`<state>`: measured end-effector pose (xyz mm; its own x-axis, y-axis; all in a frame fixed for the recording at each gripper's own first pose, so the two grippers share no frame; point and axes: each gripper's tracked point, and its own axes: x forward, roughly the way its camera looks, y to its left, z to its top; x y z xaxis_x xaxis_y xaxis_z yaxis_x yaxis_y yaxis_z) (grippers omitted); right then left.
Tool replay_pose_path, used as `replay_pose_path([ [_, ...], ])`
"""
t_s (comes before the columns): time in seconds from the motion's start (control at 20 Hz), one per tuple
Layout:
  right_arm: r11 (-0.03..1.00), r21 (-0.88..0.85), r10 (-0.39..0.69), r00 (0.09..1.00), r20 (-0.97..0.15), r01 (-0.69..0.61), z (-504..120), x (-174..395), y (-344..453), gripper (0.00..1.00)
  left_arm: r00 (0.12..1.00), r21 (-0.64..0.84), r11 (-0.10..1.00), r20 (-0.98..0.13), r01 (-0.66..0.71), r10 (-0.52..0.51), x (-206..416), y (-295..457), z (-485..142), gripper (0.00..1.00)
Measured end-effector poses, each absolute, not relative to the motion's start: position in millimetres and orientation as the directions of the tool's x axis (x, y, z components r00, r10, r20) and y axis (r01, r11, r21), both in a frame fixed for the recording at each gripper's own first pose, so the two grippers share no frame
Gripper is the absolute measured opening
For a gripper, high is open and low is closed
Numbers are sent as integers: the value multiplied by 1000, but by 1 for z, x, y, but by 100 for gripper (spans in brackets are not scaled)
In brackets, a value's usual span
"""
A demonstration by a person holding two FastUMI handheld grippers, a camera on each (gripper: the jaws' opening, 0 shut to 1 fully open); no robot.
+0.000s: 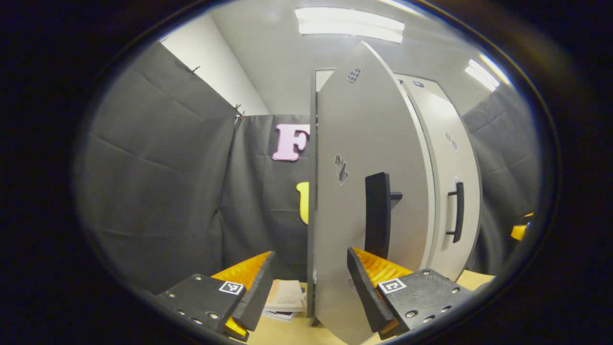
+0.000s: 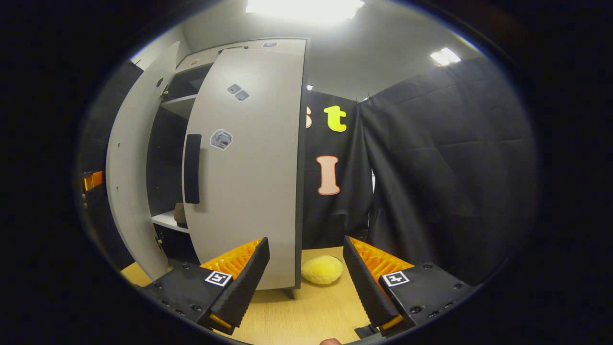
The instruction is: Grab one shoe with the right hand and put it into the shoe cabinet, grab the other shoe with the left hand and put it into the shoe cabinet; then close the right door with the right hand and the left door with the left hand.
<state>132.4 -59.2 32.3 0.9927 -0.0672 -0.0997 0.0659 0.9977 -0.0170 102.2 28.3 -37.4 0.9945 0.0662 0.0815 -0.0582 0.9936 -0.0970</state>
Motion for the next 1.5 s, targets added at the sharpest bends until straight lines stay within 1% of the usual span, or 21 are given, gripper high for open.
replay_pose_path([
  [0.35, 998, -1, -61, 991, -116, 61, 24, 134, -53, 98, 996, -97, 994, 88, 41, -32, 107, -3, -34, 86],
  [0.45, 998, -1, -55, 992, -115, 55, 25, 135, -50, 98, 995, -77, 996, 93, 40, -33, 107, -2, -34, 86],
  [0.5, 999, 1, -50, 992, -118, 51, 25, 137, -48, 98, 995, -72, 997, 92, 40, -33, 107, -1, -34, 89],
  [0.55, 999, 5, -45, 992, -118, 46, 24, 138, -46, 98, 995, -71, 997, 92, 40, -33, 107, -2, -34, 86],
  [0.8, 1000, 16, -11, 994, -105, 13, 30, 139, -33, 98, 996, -74, 996, 79, 49, -43, 108, -4, -35, 86],
  [0.85, 1000, 20, -3, 995, -97, 5, 33, 138, -30, 98, 996, -70, 996, 78, 47, -42, 107, -3, -35, 92],
  [0.9, 1000, 23, 6, 996, -89, -3, 37, 137, -28, 98, 996, -65, 997, 81, 43, -38, 106, -2, -34, 92],
  [0.95, 1000, 25, 13, 997, -81, -11, 41, 135, -26, 98, 996, -61, 997, 83, 39, -34, 107, -2, -34, 86],
  [1.05, 999, 26, 24, 998, -66, -23, 48, 131, -23, 98, 996, -47, 998, 84, 28, -24, 106, -1, -32, 86],
  [1.1, 999, 27, 29, 998, -59, -28, 51, 128, -22, 98, 996, -40, 999, 84, 22, -18, 106, -1, -32, 92],
  [1.15, 999, 29, 33, 998, -54, -31, 53, 125, -22, 98, 996, -34, 999, 84, 15, -12, 106, -1, -33, 79],
  [1.2, 999, 33, 38, 998, -48, -37, 56, 122, -21, 98, 996, -29, 1000, 84, 9, -6, 106, 0, -33, 86],
  [1.5, 997, 43, 61, 998, -21, -60, 66, 99, -19, 98, 996, -27, 1000, 85, -12, 15, 107, 1, -33, 86],
])
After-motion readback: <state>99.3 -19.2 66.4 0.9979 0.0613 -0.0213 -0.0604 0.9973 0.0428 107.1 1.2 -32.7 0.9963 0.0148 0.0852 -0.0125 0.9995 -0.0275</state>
